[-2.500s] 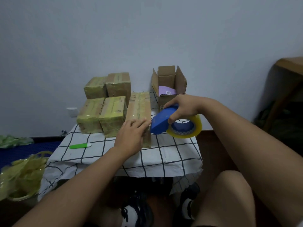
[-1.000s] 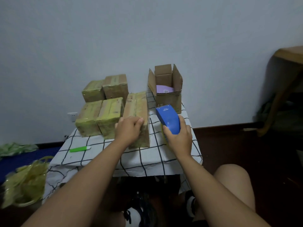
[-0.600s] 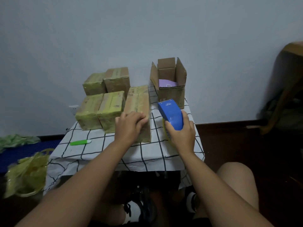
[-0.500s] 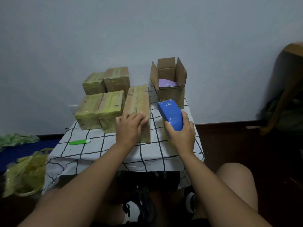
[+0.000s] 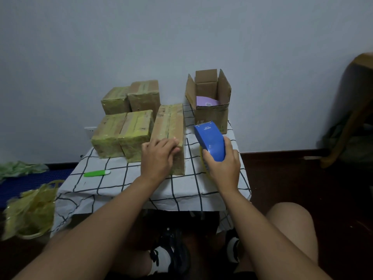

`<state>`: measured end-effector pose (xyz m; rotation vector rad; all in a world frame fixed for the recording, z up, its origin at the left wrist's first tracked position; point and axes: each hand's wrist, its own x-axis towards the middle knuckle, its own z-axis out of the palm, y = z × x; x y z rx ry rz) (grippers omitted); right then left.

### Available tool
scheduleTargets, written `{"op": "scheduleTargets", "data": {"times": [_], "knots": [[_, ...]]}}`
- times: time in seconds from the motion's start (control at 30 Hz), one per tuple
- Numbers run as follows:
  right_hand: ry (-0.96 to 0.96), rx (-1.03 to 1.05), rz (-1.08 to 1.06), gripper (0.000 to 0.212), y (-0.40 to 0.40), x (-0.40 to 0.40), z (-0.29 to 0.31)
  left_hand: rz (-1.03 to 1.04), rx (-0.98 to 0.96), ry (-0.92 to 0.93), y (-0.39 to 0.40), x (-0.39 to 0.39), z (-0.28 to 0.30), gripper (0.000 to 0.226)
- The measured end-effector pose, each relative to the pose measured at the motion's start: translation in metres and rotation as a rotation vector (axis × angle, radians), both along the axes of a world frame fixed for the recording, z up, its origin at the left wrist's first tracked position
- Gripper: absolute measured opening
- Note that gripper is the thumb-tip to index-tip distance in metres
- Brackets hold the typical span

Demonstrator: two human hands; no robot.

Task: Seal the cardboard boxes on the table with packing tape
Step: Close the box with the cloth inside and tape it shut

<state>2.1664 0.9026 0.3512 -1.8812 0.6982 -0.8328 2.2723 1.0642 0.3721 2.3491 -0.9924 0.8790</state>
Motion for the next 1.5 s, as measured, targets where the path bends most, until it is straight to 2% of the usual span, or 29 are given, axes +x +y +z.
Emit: {"op": "scheduleTargets", "data": {"times": [0.17,0.27,0.5,0.77,0.87,1.5], "knots": [[0.011,0.003,-0.005,0.075,0.001,-0.001,0.001,-0.017,-0.073,0.217,0.000,-0.007,0.012,0.048],[0.015,-0.005,-0.010,0.074,0.002,-0.001,0.000,0.045,-0.130,0.300,-0.006,-0.011,0.020,0.042],[0.018,-0.024,-0.022,0.075,0.001,-0.001,-0.002,0.153,-0.133,0.256,-0.020,-0.023,0.019,0.021],[0.007,-0.037,-0.018,0.075,0.000,-0.001,-0.004,-0.004,-0.120,0.314,-0.001,-0.017,0.013,0.036],[0.006,-0.035,-0.025,0.076,0.001,-0.001,-0.003,-0.034,-0.111,0.329,0.004,-0.013,0.014,0.031],[-0.002,-0.051,-0.036,0.076,0.001,-0.001,-0.006,0.176,-0.166,0.223,-0.027,-0.024,0.009,0.015]]}}
